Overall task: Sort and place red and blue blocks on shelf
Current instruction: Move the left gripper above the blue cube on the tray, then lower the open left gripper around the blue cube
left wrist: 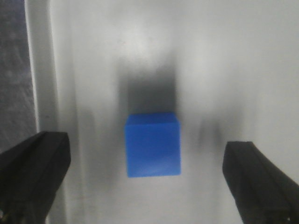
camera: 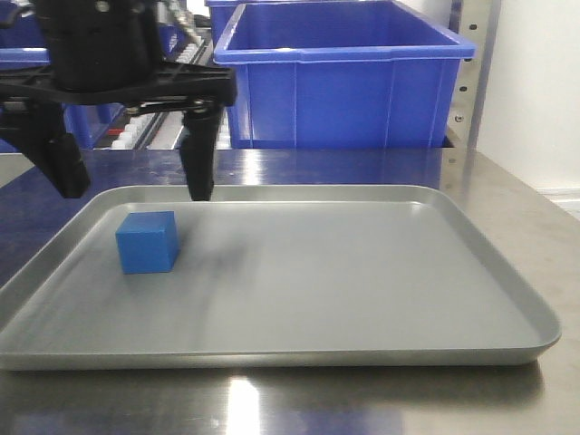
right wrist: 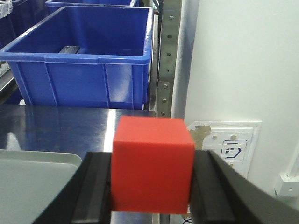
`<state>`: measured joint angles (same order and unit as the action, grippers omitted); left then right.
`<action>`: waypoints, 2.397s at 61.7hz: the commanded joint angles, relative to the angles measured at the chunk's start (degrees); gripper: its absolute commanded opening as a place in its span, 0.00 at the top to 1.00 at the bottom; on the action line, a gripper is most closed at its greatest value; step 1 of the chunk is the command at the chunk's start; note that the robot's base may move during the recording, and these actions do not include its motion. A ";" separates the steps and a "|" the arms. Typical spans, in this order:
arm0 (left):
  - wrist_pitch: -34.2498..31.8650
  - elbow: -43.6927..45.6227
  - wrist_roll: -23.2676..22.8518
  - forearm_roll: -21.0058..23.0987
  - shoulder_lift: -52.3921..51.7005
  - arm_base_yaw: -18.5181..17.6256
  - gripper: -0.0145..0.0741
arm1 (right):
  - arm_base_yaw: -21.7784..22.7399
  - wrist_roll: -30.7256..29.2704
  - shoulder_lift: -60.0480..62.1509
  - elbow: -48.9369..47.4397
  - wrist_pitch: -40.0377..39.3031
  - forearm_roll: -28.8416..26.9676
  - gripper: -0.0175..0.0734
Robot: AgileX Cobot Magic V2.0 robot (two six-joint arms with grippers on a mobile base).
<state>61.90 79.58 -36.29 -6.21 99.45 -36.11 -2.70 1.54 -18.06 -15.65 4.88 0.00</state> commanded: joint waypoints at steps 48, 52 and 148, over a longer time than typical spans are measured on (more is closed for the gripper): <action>-0.58 2.47 -5.22 -0.11 3.87 -0.59 0.06 | 0.42 -0.06 -0.22 -1.64 -4.88 0.32 0.76; -0.58 2.47 -5.22 -0.11 3.87 -0.59 0.06 | 0.42 -0.06 -0.22 -1.64 -4.88 0.32 0.76; -1.10 0.84 -2.44 2.38 3.25 -0.95 0.06 | 0.42 -0.06 -0.22 -1.64 -4.88 0.32 0.76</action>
<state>61.17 79.29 -38.53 -3.78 106.00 -37.02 -2.70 1.64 -18.06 -15.65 4.88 0.00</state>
